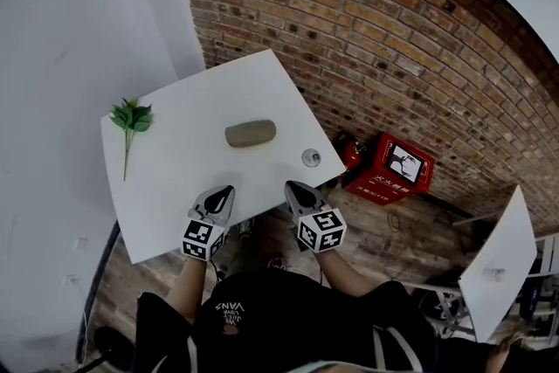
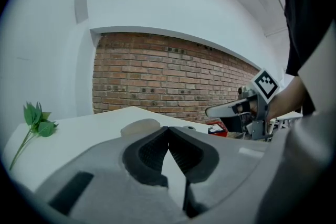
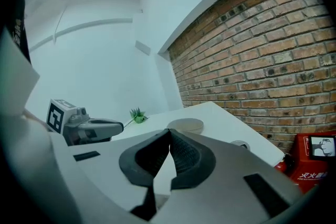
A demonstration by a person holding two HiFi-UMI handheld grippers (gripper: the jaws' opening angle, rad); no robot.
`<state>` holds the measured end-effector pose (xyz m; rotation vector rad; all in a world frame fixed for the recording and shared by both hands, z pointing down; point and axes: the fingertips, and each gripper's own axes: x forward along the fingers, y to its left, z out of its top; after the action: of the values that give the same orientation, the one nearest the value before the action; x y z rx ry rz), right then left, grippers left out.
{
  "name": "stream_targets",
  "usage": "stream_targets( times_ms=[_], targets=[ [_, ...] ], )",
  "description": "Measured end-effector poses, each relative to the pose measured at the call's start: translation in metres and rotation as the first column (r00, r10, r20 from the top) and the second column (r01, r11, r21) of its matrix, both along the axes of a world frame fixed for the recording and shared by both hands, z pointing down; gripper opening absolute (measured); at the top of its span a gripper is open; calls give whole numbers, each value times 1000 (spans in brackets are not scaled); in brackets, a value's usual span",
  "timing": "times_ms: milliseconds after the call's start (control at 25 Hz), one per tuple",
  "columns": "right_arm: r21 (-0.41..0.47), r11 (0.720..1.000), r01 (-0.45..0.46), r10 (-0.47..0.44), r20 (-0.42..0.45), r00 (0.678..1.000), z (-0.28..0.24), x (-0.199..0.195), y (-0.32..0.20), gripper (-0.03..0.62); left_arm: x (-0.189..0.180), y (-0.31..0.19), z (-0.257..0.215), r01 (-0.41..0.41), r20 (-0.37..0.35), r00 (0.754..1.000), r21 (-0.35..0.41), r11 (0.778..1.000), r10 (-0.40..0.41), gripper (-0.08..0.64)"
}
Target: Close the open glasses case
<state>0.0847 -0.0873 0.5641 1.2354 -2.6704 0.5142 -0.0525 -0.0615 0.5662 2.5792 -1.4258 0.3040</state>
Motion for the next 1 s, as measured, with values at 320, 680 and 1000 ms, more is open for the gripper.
stream_targets(
  times_ms=[320,680,1000],
  targets=[
    [-20,1000,5,-5,-14,1000,9,12,27,0,13,26,12,-19,16,1000,-19,1000,19,9],
    [-53,999,14,-17,-54,998,24,26,49,-2,25,51,20,-21,12,1000,-37,999,21,9],
    [-66,997,28,-33,-78,996,30,27,59,-2,27,59,21,-11,24,1000,-29,1000,11,9]
  ],
)
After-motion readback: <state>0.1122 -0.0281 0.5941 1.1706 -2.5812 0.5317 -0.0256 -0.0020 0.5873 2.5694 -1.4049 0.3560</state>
